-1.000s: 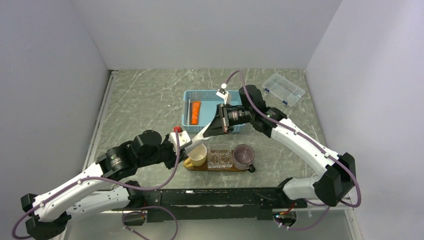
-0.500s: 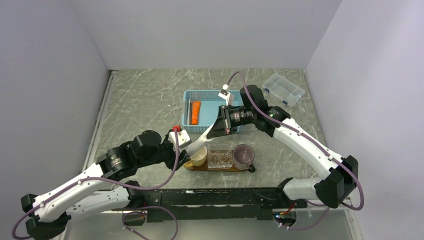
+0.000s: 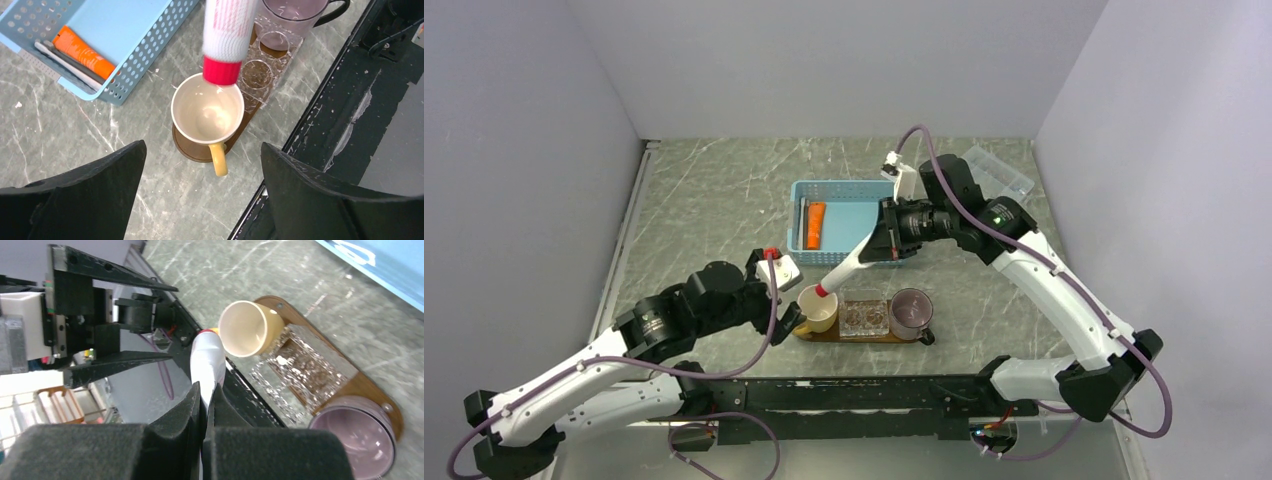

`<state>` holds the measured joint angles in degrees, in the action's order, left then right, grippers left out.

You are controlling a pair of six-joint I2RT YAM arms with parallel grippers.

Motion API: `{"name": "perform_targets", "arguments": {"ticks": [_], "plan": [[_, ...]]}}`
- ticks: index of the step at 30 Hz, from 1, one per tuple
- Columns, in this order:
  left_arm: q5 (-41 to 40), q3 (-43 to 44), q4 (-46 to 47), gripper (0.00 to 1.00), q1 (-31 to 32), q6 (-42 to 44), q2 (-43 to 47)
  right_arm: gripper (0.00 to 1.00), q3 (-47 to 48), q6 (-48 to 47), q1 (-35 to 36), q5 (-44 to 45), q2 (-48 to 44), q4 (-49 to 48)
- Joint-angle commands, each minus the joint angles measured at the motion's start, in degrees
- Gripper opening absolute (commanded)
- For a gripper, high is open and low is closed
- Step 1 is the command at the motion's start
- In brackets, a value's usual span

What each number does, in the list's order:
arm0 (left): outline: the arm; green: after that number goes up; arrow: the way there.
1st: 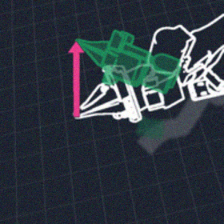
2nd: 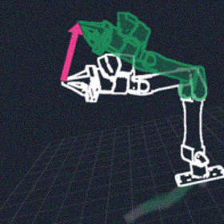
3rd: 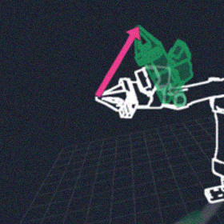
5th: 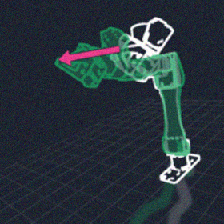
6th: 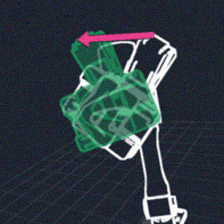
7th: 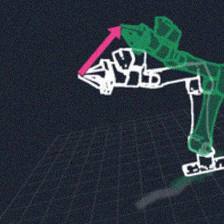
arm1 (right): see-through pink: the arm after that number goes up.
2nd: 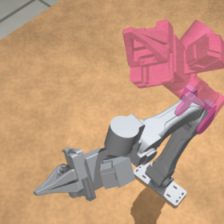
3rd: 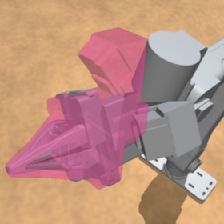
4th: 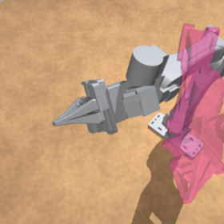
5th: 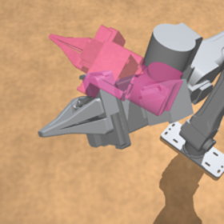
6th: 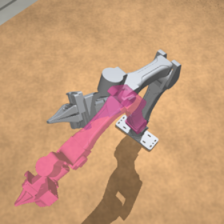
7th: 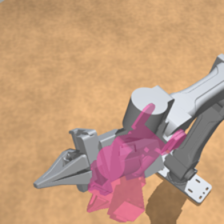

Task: Prepare toiletry sets of a toothbrush and toothpaste on the tray

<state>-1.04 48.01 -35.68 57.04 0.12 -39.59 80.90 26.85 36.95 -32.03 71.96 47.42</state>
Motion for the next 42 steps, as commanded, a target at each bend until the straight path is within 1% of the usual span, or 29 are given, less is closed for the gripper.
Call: {"name": "perform_targets", "arguments": {"ticks": [1,4,7,11,17,21,30,42], "plan": [[-4.02,0.76,1.73,0.98,-0.12,-2.5,-0.34,0.0,4.11,-4.83,0.03,9.06,-1.89,8.53],[-5.88,1.07,1.76,0.99,-0.57,-3.46,-0.39,0.0,4.19,-6.34,0.41,11.37,-2.39,10.05],[-7.85,1.42,1.84,1.0,-1.5,-4.63,-0.07,0.0,5.48,-7.27,2.49,16.34,-2.34,12.67],[-8.89,1.6,1.91,0.99,-4.34,-5.92,1.07,0.0,8.68,-8.05,6.92,25.04,-1.11,17.52],[-8.24,0.99,3.08,0.99,-9.91,-7.53,3.92,0.0,12.57,-7.42,11.8,33.79,1.34,21.48],[-8.35,0.14,3.46,0.99,-12.78,-8.09,5.77,0.0,13.49,-6.72,14.95,39.66,3.53,23.6],[-9.29,-0.29,2.69,0.99,-14.2,-7.86,6.13,0.0,12.61,-4.72,19.68,45.82,6.74,22.98],[-9.12,-0.57,2.65,1.0,-14.48,-7.77,6.38,0.0,9.63,-3.28,21.32,47.48,7.59,19.21]]}}
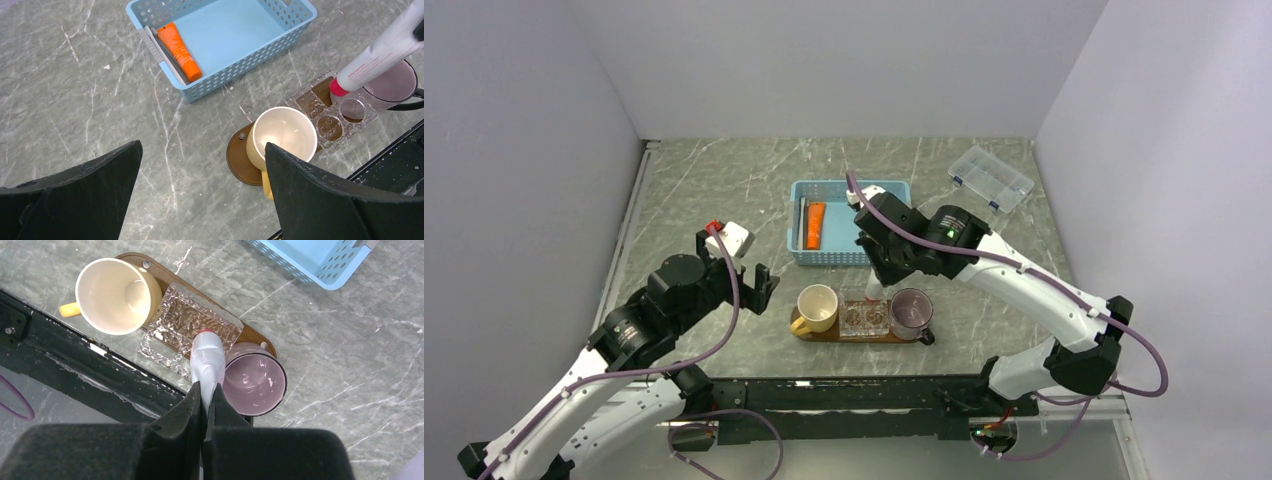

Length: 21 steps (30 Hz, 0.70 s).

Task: Prepare toiletry sets of a toothbrush and toothpaste on the tray

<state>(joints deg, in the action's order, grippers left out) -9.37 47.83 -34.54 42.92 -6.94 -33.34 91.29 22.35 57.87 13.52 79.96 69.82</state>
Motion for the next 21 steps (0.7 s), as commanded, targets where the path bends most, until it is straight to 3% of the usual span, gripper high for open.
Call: {"name": "perform_targets", "arguments": {"ticks": [1,21], "plan": [[-0.67,-0.43,1.52,1.0,-0.35,-0.66,0.08,0.0,-1.07,1.43,0.45,1.91,-0.31,-3.58],[-0.34,-0.48,1.58,0.99,-0.53,-0.63,0.1,0.0,-8.45,3.59,1.51,4.52,-0.01,-9.79]]}}
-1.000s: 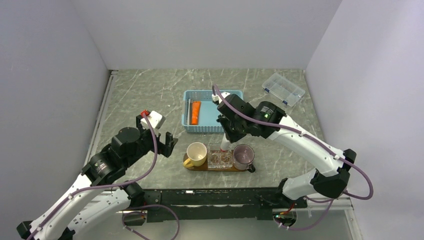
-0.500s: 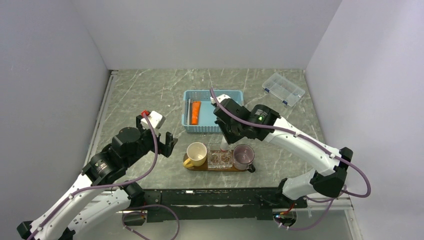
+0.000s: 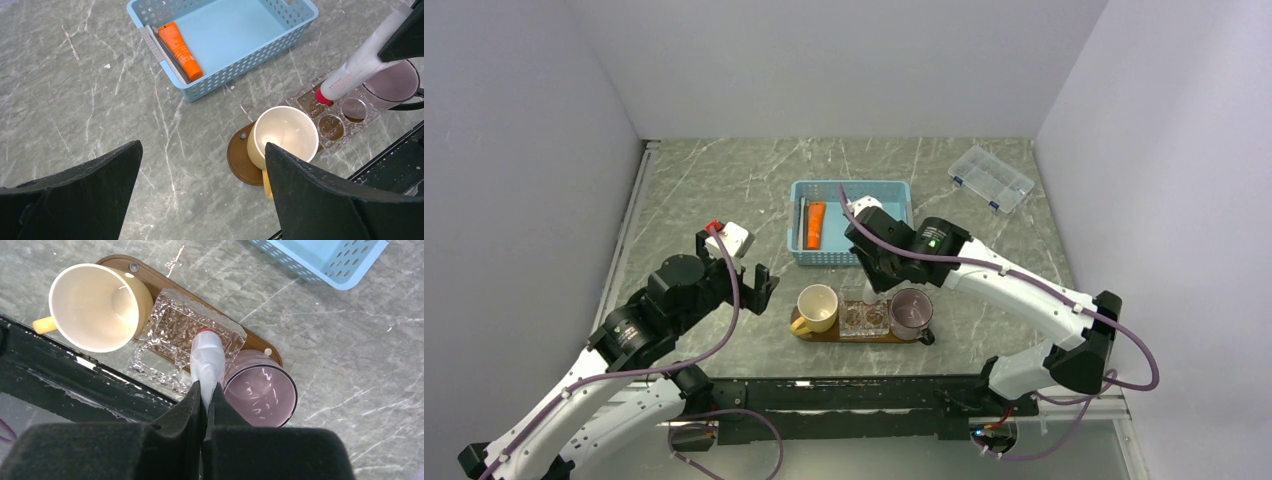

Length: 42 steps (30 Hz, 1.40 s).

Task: Prepare toiletry sets of a toothbrush and toothpaste on the tray

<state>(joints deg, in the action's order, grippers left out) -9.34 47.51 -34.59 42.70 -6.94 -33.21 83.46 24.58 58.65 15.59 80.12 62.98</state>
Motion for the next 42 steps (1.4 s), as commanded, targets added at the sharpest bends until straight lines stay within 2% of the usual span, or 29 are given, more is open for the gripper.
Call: {"name": "perform_targets", "arguments": {"ticks": [1,22,40,42], "plan": [[-0.39,-0.13,1.67,0.99,-0.29,-0.58,-0.08,0.0,-0.93,1.56,0.83,2.95,-0.21,-2.95],[0.68,-0.06,1.98,0.99,-0.76,-0.53,-1.19,0.0,-9.89,5.47,1.79,4.93,-2.0,-9.93],[0.67,-0.27,2.01,0.99,-0.72,-0.53,-1.14,0.0,-12.44,7.24,1.79,5.32,-1.61,-11.03],[0.73,-0.22,2.02,0.99,-0.76,-0.45,-1.21,0.04,-12.29,7.26,1.74,5.35,-1.53,-11.04]]}}
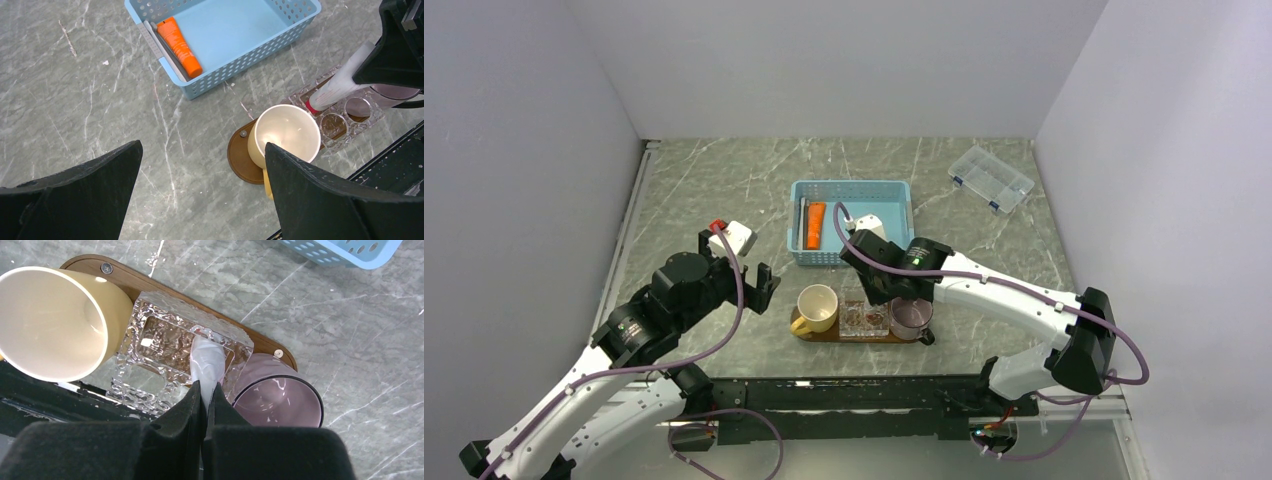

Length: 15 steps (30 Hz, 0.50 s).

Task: Prepare toiletry sets of a toothbrush and toothpaste on the tray

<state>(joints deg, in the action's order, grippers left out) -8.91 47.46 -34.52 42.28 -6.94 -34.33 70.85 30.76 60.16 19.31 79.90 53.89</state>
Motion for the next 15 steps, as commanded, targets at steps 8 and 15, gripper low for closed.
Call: {"name": "perform_targets", "arguments": {"ticks": [8,15], "plan": [[0.27,-0.18,1.89,0.99,-0.29,-0.44,-0.05,0.17,1.04,1.29,0.3,1.68,-1.38,-1.63],[0.21,-0.26,1.91,0.99,-0.38,-0.36,0.01,0.3,3.5,1.6,0.32,2.13,-1.88,-0.25]]}}
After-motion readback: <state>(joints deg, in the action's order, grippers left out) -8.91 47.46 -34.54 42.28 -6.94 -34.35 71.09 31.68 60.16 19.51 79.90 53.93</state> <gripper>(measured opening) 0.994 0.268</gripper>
